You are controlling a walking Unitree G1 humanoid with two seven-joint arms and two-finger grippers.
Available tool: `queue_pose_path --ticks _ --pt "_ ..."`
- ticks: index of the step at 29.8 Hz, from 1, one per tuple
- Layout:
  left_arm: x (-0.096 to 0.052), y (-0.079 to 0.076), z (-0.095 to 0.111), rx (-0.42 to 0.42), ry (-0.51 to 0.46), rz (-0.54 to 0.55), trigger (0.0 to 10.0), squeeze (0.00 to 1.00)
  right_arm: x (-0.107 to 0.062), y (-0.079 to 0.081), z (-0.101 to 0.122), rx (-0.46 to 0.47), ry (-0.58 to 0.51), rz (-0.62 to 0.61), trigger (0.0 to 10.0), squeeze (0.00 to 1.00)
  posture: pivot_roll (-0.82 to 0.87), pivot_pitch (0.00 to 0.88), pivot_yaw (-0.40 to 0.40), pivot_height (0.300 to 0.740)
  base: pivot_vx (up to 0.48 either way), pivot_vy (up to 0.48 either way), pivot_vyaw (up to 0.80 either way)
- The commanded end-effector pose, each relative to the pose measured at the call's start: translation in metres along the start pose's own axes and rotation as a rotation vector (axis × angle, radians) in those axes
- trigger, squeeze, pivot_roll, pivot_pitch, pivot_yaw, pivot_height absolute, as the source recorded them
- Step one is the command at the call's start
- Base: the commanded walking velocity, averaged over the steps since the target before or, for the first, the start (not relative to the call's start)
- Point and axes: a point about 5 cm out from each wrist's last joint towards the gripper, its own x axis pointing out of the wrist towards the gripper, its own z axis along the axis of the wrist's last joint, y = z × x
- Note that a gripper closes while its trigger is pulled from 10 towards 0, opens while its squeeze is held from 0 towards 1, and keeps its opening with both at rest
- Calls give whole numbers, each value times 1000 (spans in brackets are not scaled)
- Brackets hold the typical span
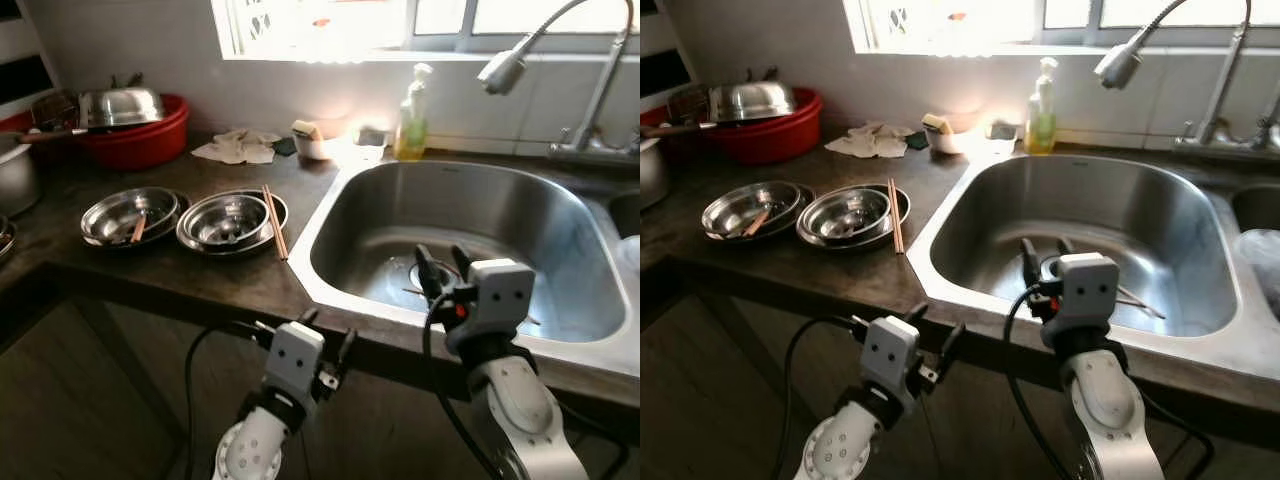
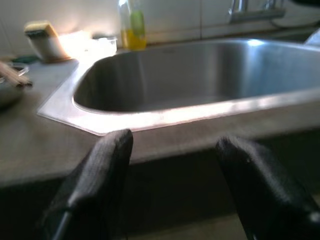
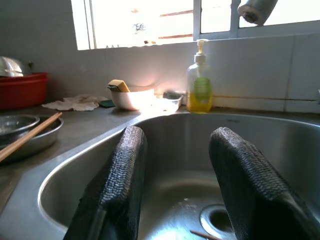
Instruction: Kitchen organization
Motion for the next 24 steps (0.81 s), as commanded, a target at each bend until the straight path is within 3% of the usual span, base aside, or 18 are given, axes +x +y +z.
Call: queue_pose_path --ticks 1,24 --pt "-3 3 -4 20 24 10 10000 0 0 4 0 12 -2 13 10000 0 73 0 -1 740 -319 0 0" --pt "-2 4 -4 35 33 23 10000 0 -11 4 -27 -12 113 20 10000 0 81 0 -4 740 -326 0 0"
